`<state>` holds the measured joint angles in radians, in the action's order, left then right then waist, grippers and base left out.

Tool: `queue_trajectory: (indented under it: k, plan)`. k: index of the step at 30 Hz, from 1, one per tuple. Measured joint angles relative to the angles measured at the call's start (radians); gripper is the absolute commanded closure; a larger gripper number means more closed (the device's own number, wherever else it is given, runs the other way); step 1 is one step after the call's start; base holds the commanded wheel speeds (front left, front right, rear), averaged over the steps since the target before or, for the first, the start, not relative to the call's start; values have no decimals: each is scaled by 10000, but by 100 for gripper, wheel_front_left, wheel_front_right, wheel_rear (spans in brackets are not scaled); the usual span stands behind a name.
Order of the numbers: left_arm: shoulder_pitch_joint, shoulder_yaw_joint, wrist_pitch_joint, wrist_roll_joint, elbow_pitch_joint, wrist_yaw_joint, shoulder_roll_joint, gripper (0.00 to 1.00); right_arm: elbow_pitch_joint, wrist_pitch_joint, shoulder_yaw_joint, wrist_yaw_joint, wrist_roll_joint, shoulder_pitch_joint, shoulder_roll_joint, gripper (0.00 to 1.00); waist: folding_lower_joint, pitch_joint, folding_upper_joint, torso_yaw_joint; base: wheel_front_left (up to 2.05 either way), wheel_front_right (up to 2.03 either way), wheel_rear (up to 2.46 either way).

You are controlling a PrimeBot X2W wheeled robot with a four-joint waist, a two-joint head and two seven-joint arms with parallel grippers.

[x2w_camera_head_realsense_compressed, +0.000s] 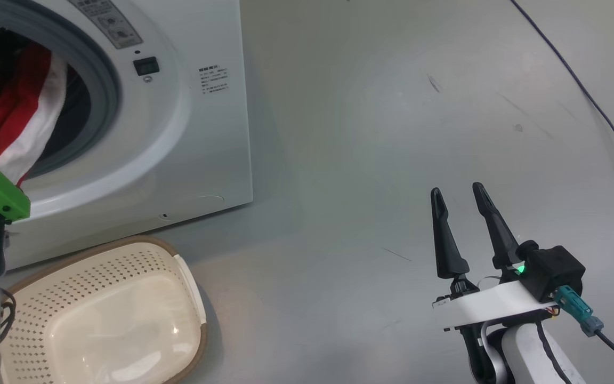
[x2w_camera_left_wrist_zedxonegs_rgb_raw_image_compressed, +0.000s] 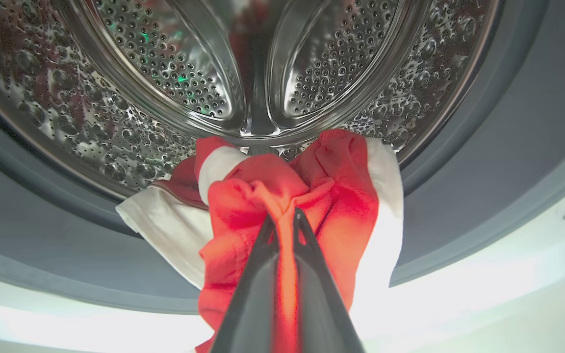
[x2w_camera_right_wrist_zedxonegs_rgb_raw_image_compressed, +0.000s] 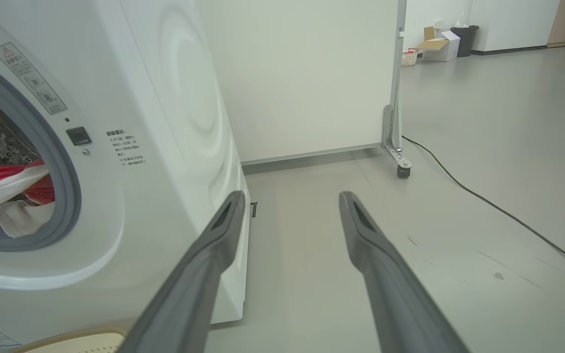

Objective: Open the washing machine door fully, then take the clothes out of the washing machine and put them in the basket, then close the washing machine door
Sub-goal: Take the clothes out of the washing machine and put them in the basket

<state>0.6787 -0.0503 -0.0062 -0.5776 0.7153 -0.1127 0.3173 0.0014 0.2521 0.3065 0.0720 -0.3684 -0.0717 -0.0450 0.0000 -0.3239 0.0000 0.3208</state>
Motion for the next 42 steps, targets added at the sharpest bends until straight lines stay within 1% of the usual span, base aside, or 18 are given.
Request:
queue_trajectory:
  k: [2, 5, 8, 15, 19, 24, 28, 30, 34, 35, 42]
  plan:
    - [-178, -117, -146, 0, -52, -73, -65, 100, 29, 0, -52, -6, 0, 7, -12, 0, 0, 144, 0, -157, 0, 0, 0]
    - [-394, -197, -433, -6, -203, -73, -186, 100, 79, 0, -96, -90, 2, 45, -35, 0, 0, 358, 0, -377, 0, 0, 0]
    - [-593, -274, -813, -21, -447, -75, -228, 100, 113, 0, -190, -92, 2, 157, -54, 0, 0, 569, 0, -573, 0, 0, 0]
    - [-1245, -928, -1712, 157, -1091, -82, -334, 100, 244, 0, -393, -203, 0, 374, -113, 0, 0, 1041, 0, -972, 0, 0, 0]
    - [-1617, -1306, -2215, 163, -1599, -82, -401, 100, 366, 0, -399, -347, 0, 458, -146, 0, 0, 1309, 0, -1176, 0, 0, 0]
    - [-1941, -1482, -2395, 161, -2332, -84, -408, 100, 408, 0, -458, -439, 0, 622, -199, 0, 0, 1629, 0, -1385, 0, 0, 0]
    - [-2155, -1467, -2428, 142, -2892, -84, -420, 100, 426, 0, -512, -449, 0, 714, -261, 0, 0, 1832, 0, -1536, 0, 0, 0]
    - [-2265, -1407, -2429, 113, -3195, -84, -397, 100, 428, 0, -497, -533, 0, 782, -268, 0, -1, 1898, 0, -1600, 0, 0, 0]
    - [-2391, -1340, -2431, 59, -3678, -84, -362, 100, 428, 0, -491, -552, 2, 808, -268, 0, 0, 1964, 0, -1678, 0, 0, 0]
    - [-2498, -1333, -2449, 59, -3837, -84, -351, 100, 428, 0, -493, -612, 2, 810, -268, 0, -1, 1983, 0, -1706, 0, 0, 0]
    - [-3069, -1484, -2456, -29, -4230, -84, -215, 100, 384, 0, -566, -617, 4, 855, -268, 0, -1, 1924, 0, -1796, 0, 0, 0]
